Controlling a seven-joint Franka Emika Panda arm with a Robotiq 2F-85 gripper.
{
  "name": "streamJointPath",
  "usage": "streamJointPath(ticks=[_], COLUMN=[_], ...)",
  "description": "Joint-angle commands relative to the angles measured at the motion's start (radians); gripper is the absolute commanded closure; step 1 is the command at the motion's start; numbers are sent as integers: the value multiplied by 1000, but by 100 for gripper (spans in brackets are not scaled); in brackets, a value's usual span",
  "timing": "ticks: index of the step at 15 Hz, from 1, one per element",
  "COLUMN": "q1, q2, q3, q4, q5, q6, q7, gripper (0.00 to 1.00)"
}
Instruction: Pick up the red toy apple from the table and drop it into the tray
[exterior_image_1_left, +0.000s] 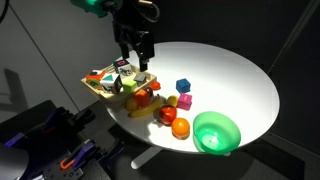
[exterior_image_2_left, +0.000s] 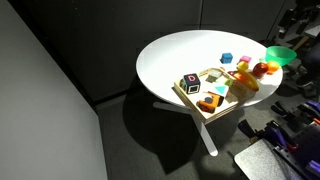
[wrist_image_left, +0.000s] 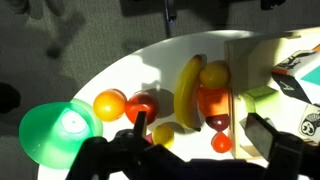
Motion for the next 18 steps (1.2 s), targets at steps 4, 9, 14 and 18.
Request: streamJointPath(ticks=[4,9,14,18], q1=[-4,-16,-31,-32], q2=[169,276,380,390], q3=[1,3,6,12], q4=[107,156,202,188], q5=[86,74,62,56], q6=[116,195,242,250], q7=[-29,-33,-26,-8], gripper=[0,0,0,0])
